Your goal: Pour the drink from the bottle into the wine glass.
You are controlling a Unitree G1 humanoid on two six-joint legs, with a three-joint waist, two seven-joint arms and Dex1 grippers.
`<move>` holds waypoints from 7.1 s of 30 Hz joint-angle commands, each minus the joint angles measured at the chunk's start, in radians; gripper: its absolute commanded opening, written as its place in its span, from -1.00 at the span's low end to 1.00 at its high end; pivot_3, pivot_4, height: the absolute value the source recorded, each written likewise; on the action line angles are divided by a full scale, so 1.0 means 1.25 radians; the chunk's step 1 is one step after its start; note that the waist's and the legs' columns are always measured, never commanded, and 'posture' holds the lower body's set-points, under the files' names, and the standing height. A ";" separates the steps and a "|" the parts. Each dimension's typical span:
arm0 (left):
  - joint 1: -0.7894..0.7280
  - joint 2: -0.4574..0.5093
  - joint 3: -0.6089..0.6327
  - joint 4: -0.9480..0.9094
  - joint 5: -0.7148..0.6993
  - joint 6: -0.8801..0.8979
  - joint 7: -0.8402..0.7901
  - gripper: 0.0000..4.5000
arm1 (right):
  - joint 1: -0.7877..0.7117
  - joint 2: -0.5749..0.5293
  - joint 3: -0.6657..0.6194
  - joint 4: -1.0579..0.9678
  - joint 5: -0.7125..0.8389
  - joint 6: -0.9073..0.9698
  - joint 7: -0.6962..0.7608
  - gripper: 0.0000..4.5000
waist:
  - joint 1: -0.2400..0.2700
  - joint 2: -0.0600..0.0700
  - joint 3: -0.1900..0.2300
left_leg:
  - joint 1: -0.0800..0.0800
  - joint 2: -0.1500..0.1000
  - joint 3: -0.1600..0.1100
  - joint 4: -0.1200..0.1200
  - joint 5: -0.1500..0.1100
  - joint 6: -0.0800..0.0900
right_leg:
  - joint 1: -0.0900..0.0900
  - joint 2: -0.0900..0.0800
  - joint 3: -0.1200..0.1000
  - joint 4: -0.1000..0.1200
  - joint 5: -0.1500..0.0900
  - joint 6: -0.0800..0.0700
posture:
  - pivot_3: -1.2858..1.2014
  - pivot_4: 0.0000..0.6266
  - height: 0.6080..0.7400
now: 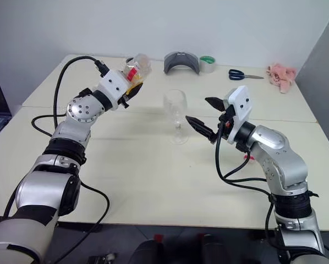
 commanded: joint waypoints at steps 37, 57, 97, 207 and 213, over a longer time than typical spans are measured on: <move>-0.203 0.049 -0.175 0.139 0.257 -0.193 0.131 -0.21 | -0.018 0.042 -0.015 -0.030 0.001 -0.021 -0.006 1.00 | -0.001 0.000 0.000 | -0.006 -0.010 -0.001 0.002 0.000 0.000 | -0.010 -0.005 0.000 0.011 0.000 0.000 | 0.03 -0.52 1.00; -0.260 0.069 -0.235 0.179 0.338 -0.209 0.183 -0.21 | 0.187 -0.026 -0.106 -0.211 0.065 0.017 -0.045 1.00 | -0.002 0.000 0.000 | -0.006 -0.011 -0.001 0.003 0.000 0.000 | -0.010 -0.006 -0.001 0.012 0.000 0.000 | 0.03 -0.52 1.00; -0.352 0.077 -0.352 0.228 0.476 -0.184 0.309 -0.21 | 0.194 -0.035 -0.095 -0.214 0.070 0.012 -0.069 1.00 | -0.001 0.000 0.000 | -0.006 -0.012 -0.001 0.003 0.001 0.000 | -0.010 -0.006 -0.001 0.012 0.000 0.000 | 0.03 -0.52 1.00; 0.367 -0.256 0.212 -0.382 -0.235 0.354 0.260 0.99 | 0.224 -0.126 -0.029 -0.261 0.084 0.014 0.048 1.00 | -0.001 0.001 -0.001 | 0.002 -0.012 -0.005 0.016 0.002 0.003 | 0.002 -0.010 -0.002 0.021 -0.001 0.002 | 0.03 -0.52 1.00; 0.393 -0.257 0.214 -0.415 -0.242 0.374 0.257 0.99 | 0.230 -0.126 -0.031 -0.256 0.078 0.008 0.053 1.00 | -0.002 0.001 -0.001 | 0.002 -0.012 -0.005 0.015 0.002 0.003 | 0.002 -0.010 -0.002 0.020 -0.001 0.002 | 0.03 -0.52 1.00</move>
